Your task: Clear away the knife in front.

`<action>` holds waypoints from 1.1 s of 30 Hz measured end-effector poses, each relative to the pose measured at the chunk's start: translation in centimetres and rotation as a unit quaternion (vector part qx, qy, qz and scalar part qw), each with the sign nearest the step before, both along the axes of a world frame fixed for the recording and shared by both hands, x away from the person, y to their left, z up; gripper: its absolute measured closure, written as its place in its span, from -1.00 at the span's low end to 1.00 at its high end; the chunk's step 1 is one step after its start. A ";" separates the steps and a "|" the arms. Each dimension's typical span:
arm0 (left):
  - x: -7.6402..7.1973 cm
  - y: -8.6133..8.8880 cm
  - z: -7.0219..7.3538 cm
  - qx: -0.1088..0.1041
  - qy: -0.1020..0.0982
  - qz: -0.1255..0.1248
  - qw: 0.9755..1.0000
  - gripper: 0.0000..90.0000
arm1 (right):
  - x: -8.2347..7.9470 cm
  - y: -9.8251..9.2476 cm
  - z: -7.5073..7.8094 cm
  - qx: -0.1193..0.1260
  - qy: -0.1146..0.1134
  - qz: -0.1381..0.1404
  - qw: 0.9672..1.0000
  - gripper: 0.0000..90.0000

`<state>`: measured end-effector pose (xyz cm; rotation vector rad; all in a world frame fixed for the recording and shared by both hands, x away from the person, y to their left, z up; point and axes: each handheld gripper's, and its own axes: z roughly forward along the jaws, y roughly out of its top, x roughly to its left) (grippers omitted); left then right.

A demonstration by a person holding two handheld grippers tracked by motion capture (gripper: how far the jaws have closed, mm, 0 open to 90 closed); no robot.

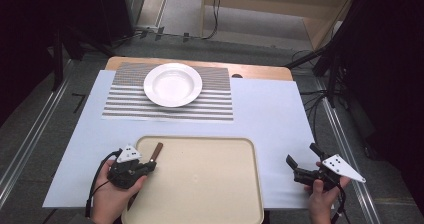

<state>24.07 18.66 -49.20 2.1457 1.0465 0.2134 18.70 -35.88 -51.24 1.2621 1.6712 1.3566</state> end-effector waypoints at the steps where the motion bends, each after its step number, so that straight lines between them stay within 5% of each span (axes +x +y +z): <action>1: 0.1 0.5 0.0 -0.002 0.001 0.006 1.000 0.99 | 0.0 0.0 0.0 0.000 0.000 0.000 1.000 -1.00; 11: 0.5 2.7 0.0 0.005 0.004 0.028 1.000 0.98 | 0.0 -0.1 0.0 0.001 0.000 0.000 1.000 -1.00; 19: 0.5 3.0 -0.1 -0.011 0.000 0.022 1.000 0.93 | 0.0 0.0 0.0 0.001 0.000 0.001 1.000 -1.00; 24: 0.4 2.7 0.0 -0.027 -0.014 0.012 0.999 0.47 | 0.0 0.0 0.0 0.001 0.001 0.000 1.000 -1.00; 30: 0.2 2.7 0.5 -0.071 -0.032 -0.009 0.997 0.05 | 0.0 0.0 0.0 0.001 0.000 0.001 1.000 -1.00; 31: 0.1 2.9 0.7 -0.094 -0.039 -0.015 0.995 -0.16 | 0.0 -0.1 0.0 0.002 0.000 0.000 1.000 -1.00; 33: 0.0 3.0 0.9 -0.108 -0.046 -0.020 0.993 -0.54 | 0.0 0.0 0.0 0.001 0.000 0.000 1.000 -1.00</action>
